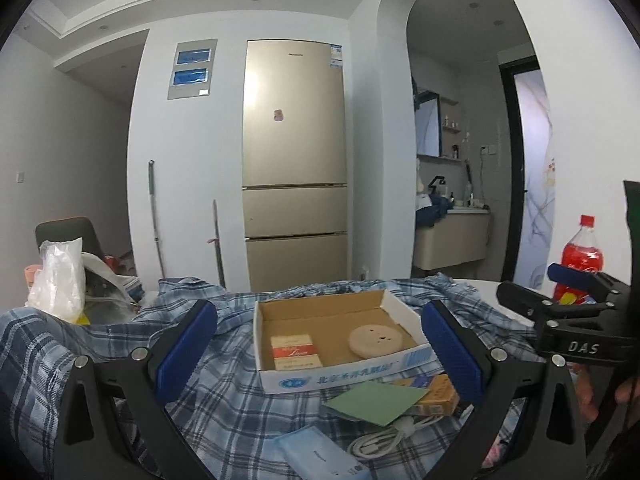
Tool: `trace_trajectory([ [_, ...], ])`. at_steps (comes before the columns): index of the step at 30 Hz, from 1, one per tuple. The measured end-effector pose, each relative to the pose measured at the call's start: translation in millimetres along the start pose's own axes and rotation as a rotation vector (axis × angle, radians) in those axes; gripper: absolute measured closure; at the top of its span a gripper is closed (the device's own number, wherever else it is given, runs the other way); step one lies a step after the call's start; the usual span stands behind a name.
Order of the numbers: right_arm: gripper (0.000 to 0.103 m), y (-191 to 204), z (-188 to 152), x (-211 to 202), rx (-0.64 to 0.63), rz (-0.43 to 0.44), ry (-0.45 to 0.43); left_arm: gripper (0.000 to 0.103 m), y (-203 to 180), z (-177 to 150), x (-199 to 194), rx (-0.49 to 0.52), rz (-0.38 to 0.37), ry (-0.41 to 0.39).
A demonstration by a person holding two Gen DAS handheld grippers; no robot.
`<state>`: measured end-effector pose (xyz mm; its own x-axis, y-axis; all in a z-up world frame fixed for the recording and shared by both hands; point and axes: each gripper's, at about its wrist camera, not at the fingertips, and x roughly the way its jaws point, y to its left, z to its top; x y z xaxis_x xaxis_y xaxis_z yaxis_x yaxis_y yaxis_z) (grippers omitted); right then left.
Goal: Organize soft objects
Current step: 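Move the right gripper toward the small orange box beside the green card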
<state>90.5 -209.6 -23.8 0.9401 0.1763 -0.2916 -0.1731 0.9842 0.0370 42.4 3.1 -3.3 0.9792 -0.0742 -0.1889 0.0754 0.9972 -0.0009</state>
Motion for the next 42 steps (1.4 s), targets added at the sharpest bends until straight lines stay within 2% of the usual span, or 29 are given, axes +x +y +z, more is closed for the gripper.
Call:
trace_trajectory([
  [5, 0.0, 1, -2, 1, -0.005, 0.012, 0.011, 0.0, 2, -2, 3, -0.001, -0.102, 0.016],
  [8, 0.0, 1, -2, 2, 0.002, 0.064, 0.017, 0.0, 5, -3, 2, -0.013, -0.049, 0.012],
  [13, 0.0, 4, -4, 1, -0.014, 0.045, 0.018, 0.0, 8, -3, 4, -0.037, 0.027, 0.017],
  [28, 0.0, 5, -5, 7, -0.021, -0.016, 0.05, 0.0, 4, -9, 13, -0.014, 0.006, 0.042],
  [32, 0.0, 1, -4, 8, 0.001, -0.004, 0.055, 0.0, 2, -10, 15, 0.002, 0.028, 0.046],
  [34, 0.0, 0, -4, 9, 0.009, 0.009, 0.069, 0.0, 3, -11, 17, 0.001, 0.08, 0.061],
  [38, 0.0, -6, -4, 16, 0.065, 0.063, 0.137, 0.0, 5, -12, 16, -0.014, 0.022, 0.074],
  [42, 0.002, -8, -8, 24, 0.074, 0.078, 0.195, 0.0, 5, -11, 16, -0.019, -0.018, 0.086],
])
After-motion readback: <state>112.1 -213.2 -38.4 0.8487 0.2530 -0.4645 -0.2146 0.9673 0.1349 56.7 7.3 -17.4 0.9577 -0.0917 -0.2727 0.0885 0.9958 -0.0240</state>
